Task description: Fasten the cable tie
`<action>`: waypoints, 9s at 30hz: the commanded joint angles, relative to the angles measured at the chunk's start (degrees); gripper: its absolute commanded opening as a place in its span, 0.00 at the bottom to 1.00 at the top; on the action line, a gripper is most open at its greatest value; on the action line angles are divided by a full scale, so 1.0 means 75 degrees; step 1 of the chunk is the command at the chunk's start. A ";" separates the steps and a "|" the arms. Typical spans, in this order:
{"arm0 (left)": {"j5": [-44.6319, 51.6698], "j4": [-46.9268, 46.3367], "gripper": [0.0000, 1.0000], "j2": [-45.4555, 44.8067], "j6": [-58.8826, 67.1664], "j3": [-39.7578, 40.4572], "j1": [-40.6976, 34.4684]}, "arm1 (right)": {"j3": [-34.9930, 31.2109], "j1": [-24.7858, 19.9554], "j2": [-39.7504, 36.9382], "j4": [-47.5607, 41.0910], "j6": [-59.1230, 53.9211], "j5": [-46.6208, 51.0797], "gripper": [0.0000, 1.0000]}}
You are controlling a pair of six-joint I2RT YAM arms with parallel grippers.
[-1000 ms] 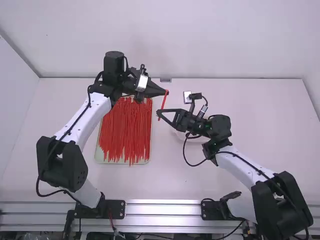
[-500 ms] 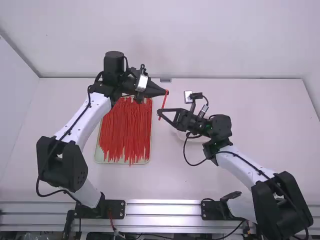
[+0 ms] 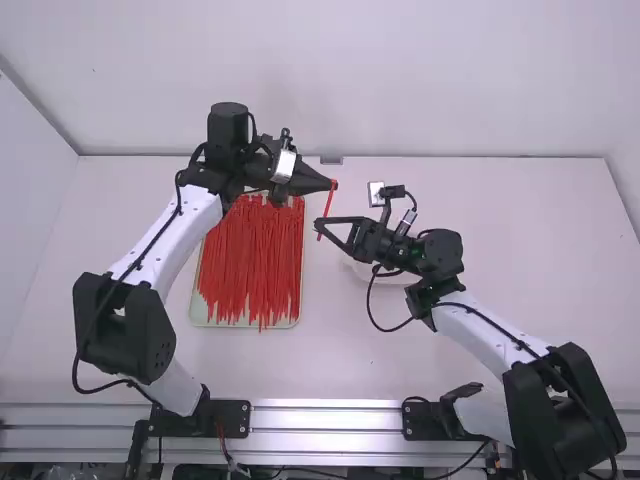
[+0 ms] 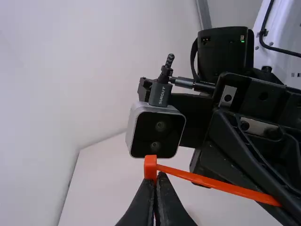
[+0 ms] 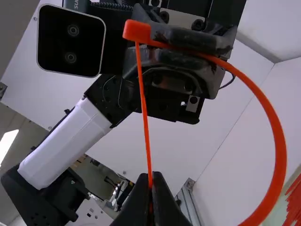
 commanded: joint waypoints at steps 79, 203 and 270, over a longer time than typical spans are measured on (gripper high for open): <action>0.0344 -0.2652 0.01 0.0067 0.2795 0.0090 -0.0525 | 0.0466 -0.1137 -0.0009 0.0431 0.0204 0.0233 0.00; 0.0055 -0.7746 0.02 0.0067 0.6199 -0.0694 -0.0603 | 0.0463 -0.3220 -0.0009 0.2433 0.1172 -0.1180 1.00; 0.0338 -0.6050 0.02 0.0067 0.3672 0.0845 -0.0440 | 0.0463 -0.0912 -0.0009 0.1058 -0.0216 0.0003 0.00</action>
